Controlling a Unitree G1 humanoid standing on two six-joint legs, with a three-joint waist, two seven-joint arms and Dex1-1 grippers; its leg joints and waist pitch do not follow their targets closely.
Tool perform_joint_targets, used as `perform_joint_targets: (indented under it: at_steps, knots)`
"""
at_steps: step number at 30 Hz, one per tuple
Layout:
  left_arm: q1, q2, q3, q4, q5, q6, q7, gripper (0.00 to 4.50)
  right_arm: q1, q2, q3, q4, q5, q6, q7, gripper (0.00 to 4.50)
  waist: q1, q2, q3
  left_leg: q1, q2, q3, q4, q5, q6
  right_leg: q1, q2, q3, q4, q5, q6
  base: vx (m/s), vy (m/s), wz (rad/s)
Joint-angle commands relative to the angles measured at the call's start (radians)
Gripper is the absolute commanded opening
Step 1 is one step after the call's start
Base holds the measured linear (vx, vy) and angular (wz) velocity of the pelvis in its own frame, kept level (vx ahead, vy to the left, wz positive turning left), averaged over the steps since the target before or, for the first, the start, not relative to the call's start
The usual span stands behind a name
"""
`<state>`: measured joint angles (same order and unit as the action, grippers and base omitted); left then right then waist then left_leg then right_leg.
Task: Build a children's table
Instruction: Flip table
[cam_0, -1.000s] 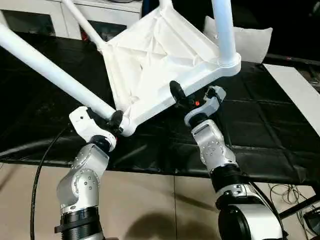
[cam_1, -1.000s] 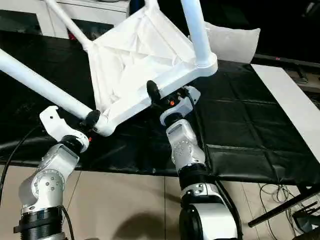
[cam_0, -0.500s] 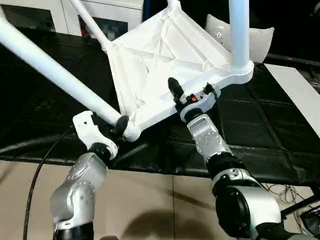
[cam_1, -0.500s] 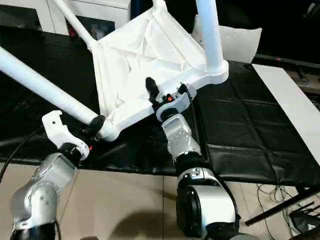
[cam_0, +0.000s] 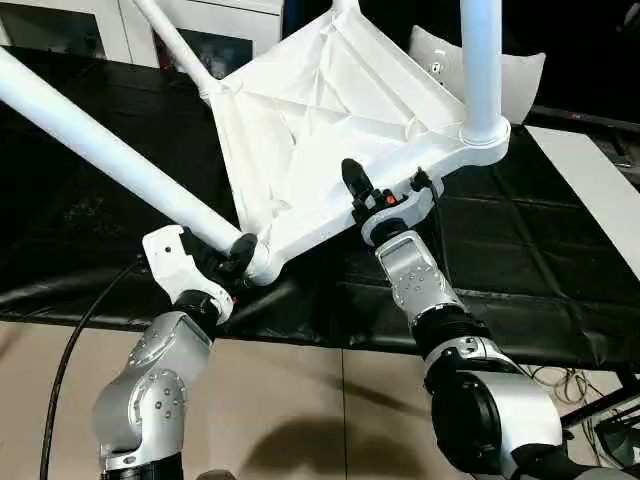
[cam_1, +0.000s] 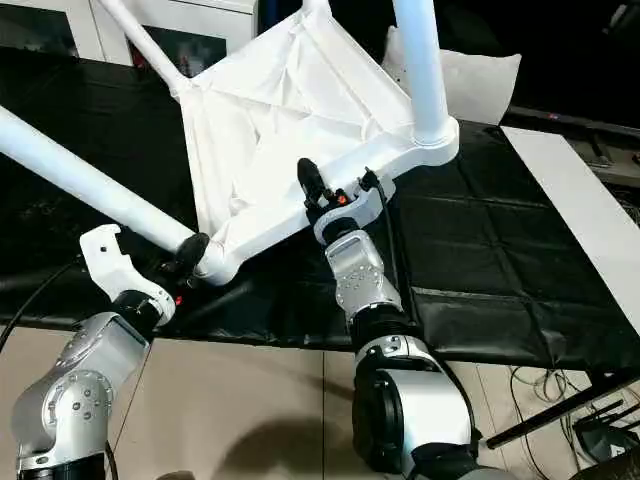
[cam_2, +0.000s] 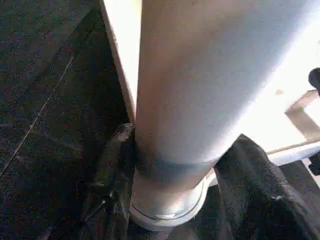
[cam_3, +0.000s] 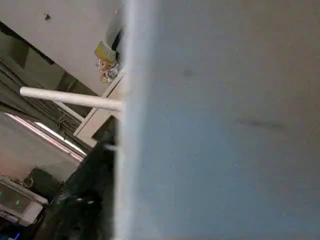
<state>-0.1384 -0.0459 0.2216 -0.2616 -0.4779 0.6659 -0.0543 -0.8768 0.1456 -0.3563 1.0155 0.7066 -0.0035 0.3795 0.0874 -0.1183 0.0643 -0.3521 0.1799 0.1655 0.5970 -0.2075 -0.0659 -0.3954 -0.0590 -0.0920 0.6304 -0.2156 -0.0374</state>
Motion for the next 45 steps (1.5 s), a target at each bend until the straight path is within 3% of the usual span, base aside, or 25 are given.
perform_joint_targets:
  at_steps: [1, 6, 7, 8, 9, 10, 11, 13, 14, 15, 16, 17, 21, 23, 25, 28, 31, 33, 36, 37, 38, 41, 45]
  knots:
    - [0.030, -0.014, -0.069, 0.069, -0.035, 0.089, -0.035, 2.04, -0.068, 0.146, 0.008, -0.022, 0.006, -0.005, 0.040, 2.72, -0.002, 0.008, -0.063, 0.002, 0.058, -0.010, -0.063, 0.000, 0.055, 0.057, -0.094, 0.070, -0.057, 0.007, -0.162, 0.000, 0.000, 0.00]
    - [0.020, 0.032, -0.090, 0.080, -0.011, 0.090, -0.069, 2.04, -0.058, 0.147, 0.019, -0.031, -0.004, -0.002, 0.042, 2.22, -0.002, 0.013, -0.067, 0.005, 0.056, -0.009, -0.060, 0.017, 0.063, 0.055, -0.090, 0.069, -0.053, 0.033, -0.169, 0.000, 0.000, 0.00]
    - [0.010, 0.041, -0.084, 0.092, -0.002, 0.076, -0.073, 2.04, -0.050, 0.149, 0.021, -0.043, -0.002, 0.003, 0.040, 2.11, -0.001, 0.019, -0.068, 0.006, 0.057, -0.009, -0.060, 0.019, 0.062, 0.054, -0.090, 0.069, -0.052, 0.039, -0.173, 0.000, 0.000, 0.00]
    - [0.008, 0.042, -0.083, 0.093, -0.001, 0.072, -0.075, 2.04, -0.049, 0.149, 0.021, -0.045, -0.002, 0.004, 0.040, 2.11, -0.002, 0.018, -0.069, 0.005, 0.058, -0.009, -0.060, 0.020, 0.061, 0.055, -0.090, 0.069, -0.052, 0.044, -0.175, 0.000, 0.000, 0.00]
    - [0.000, 0.055, -0.083, 0.098, -0.001, 0.071, -0.089, 2.04, -0.044, 0.148, 0.022, -0.056, -0.001, 0.010, 0.038, 2.09, -0.003, 0.010, -0.069, 0.006, 0.057, -0.007, -0.060, 0.018, 0.061, 0.055, -0.090, 0.069, -0.053, 0.048, -0.178, 0.000, 0.000, 0.00]
    - [-0.002, 0.059, -0.085, 0.098, -0.002, 0.073, -0.094, 2.60, -0.042, 0.147, 0.023, -0.059, 0.000, 0.012, 0.037, 2.00, -0.001, 0.013, -0.069, 0.006, 0.057, -0.008, -0.060, 0.015, 0.060, 0.055, -0.092, 0.069, -0.051, 0.043, -0.179, 0.000, 0.000, 0.00]
    - [-0.005, 0.073, -0.095, 0.098, 0.011, 0.071, -0.100, 2.74, -0.039, 0.145, 0.022, -0.064, 0.000, 0.013, 0.031, 2.00, -0.001, 0.013, -0.068, 0.006, 0.058, -0.007, -0.061, 0.008, 0.057, 0.054, -0.092, 0.070, -0.052, 0.032, -0.179, 0.000, 0.000, 0.00]
    - [0.000, 0.098, -0.116, 0.093, 0.029, 0.070, -0.115, 2.74, -0.033, 0.143, 0.019, -0.072, -0.003, 0.003, 0.012, 2.00, -0.002, 0.017, -0.068, 0.007, 0.057, -0.008, -0.062, 0.006, 0.052, 0.053, -0.088, 0.069, -0.052, 0.027, -0.173, 0.000, 0.000, 0.00]
    - [0.007, 0.103, -0.124, 0.085, 0.027, 0.075, -0.125, 2.80, -0.029, 0.142, 0.017, -0.078, -0.002, -0.001, 0.006, 1.99, -0.001, 0.028, -0.071, 0.007, 0.057, -0.009, -0.060, 0.012, 0.047, 0.054, -0.090, 0.069, -0.049, 0.039, -0.173, 0.000, 0.000, 0.00]
    - [0.010, 0.107, -0.127, 0.081, 0.028, 0.074, -0.129, 2.95, -0.029, 0.141, 0.015, -0.080, -0.003, -0.004, 0.002, 1.99, -0.001, 0.025, -0.071, 0.007, 0.058, -0.009, -0.060, 0.018, 0.047, 0.055, -0.092, 0.069, -0.051, 0.049, -0.175, 0.000, 0.000, 0.00]
    - [0.020, 0.117, -0.137, 0.068, 0.025, 0.076, -0.144, 2.95, -0.027, 0.136, 0.012, -0.086, -0.004, -0.013, -0.008, 1.99, -0.001, 0.034, -0.072, 0.007, 0.059, -0.010, -0.060, 0.023, 0.039, 0.054, -0.090, 0.068, -0.047, 0.075, -0.186, 0.000, 0.000, 0.00]
    - [0.027, 0.118, -0.144, 0.062, 0.024, 0.076, -0.149, 3.17, -0.023, 0.132, 0.012, -0.092, -0.004, -0.014, -0.009, 1.99, -0.002, 0.029, -0.073, 0.006, 0.057, -0.009, -0.059, 0.024, 0.039, 0.056, -0.090, 0.069, -0.045, 0.093, -0.191, 0.000, 0.000, 0.00]
    - [0.048, 0.140, -0.167, 0.041, 0.043, 0.060, -0.168, 3.35, -0.022, 0.104, 0.013, -0.093, -0.019, -0.039, -0.020, 1.99, 0.001, 0.034, -0.073, 0.003, 0.058, -0.009, -0.058, 0.033, 0.045, 0.058, -0.091, 0.069, -0.044, 0.122, -0.205, 0.000, 0.000, 0.00]
    - [0.072, 0.190, -0.194, 0.012, 0.059, 0.040, -0.213, 3.59, -0.034, 0.080, 0.006, -0.086, -0.033, -0.069, -0.051, 1.99, 0.004, 0.049, -0.072, 0.008, 0.058, -0.010, -0.061, -0.008, 0.029, 0.056, -0.091, 0.067, -0.046, 0.089, -0.205, 0.000, 0.000, 0.00]
    - [0.081, 0.211, -0.206, 0.000, 0.066, 0.026, -0.233, 3.69, -0.039, 0.069, 0.004, -0.085, -0.039, -0.082, -0.063, 1.99, 0.003, 0.047, -0.070, 0.007, 0.058, -0.008, -0.062, -0.028, 0.022, 0.055, -0.089, 0.069, -0.048, 0.069, -0.204, 0.000, 0.000, 0.00]
    - [0.120, 0.322, -0.285, -0.106, 0.113, -0.056, -0.339, 4.00, -0.033, -0.011, 0.016, -0.118, -0.110, -0.130, -0.158, 1.99, 0.010, 0.049, -0.067, 0.009, 0.058, -0.007, -0.064, -0.042, 0.014, 0.052, -0.090, 0.069, -0.049, 0.034, -0.193, 0.000, 0.000, 0.00]
    - [0.133, 0.353, -0.309, -0.169, 0.116, -0.052, -0.365, 4.30, -0.013, -0.050, 0.030, -0.153, -0.158, -0.121, -0.223, 1.99, 0.014, 0.051, -0.061, 0.013, 0.058, -0.003, -0.067, -0.078, -0.013, 0.046, -0.087, 0.071, -0.052, -0.015, -0.176, 0.000, 0.000, 0.00]
    - [0.138, 0.378, -0.316, -0.205, 0.110, -0.044, -0.382, 4.41, 0.002, -0.072, 0.035, -0.185, -0.182, -0.108, -0.265, 1.99, 0.016, 0.054, -0.058, 0.012, 0.056, -0.003, -0.069, -0.107, -0.034, 0.045, -0.086, 0.072, -0.054, -0.063, -0.157, 0.000, 0.000, 0.00]
    - [0.141, 0.430, -0.318, -0.258, 0.108, -0.031, -0.402, 4.48, 0.043, -0.119, 0.052, -0.275, -0.240, -0.073, -0.348, 1.99, 0.017, 0.049, -0.056, 0.013, 0.054, -0.002, -0.071, -0.146, -0.057, 0.042, -0.084, 0.073, -0.062, -0.139, -0.110, 0.000, 0.000, 0.00]
    - [0.135, 0.442, -0.315, -0.262, 0.111, -0.036, -0.409, 4.48, 0.056, -0.134, 0.060, -0.301, -0.261, -0.064, -0.367, 1.99, 0.016, 0.046, -0.055, 0.011, 0.052, -0.002, -0.070, -0.141, -0.059, 0.043, -0.079, 0.072, -0.063, -0.143, -0.095, 0.000, 0.000, 0.00]
    - [0.130, 0.448, -0.315, -0.264, 0.114, -0.041, -0.411, 4.48, 0.064, -0.143, 0.063, -0.315, -0.274, -0.059, -0.377, 1.99, 0.018, 0.047, -0.054, 0.015, 0.051, 0.000, -0.070, -0.150, -0.062, 0.036, -0.078, 0.073, -0.065, -0.159, -0.085, 0.000, 0.000, 0.00]
    - [0.073, 0.467, -0.303, -0.276, 0.116, -0.036, -0.422, 4.48, 0.107, -0.186, 0.081, -0.401, -0.330, 0.011, -0.427, 1.99, 0.022, 0.049, -0.057, 0.016, 0.051, 0.001, -0.069, -0.147, -0.074, 0.036, -0.075, 0.072, -0.066, -0.163, -0.068, 0.000, 0.000, 0.00]
    - [-0.004, 0.498, -0.296, -0.277, 0.142, -0.053, -0.435, 4.48, 0.134, -0.231, 0.110, -0.477, -0.384, 0.088, -0.460, 1.99, 0.018, 0.043, -0.060, 0.004, 0.047, -0.002, -0.068, -0.132, -0.086, 0.047, -0.074, 0.071, -0.062, -0.158, -0.046, 0.000, 0.000, 0.00]
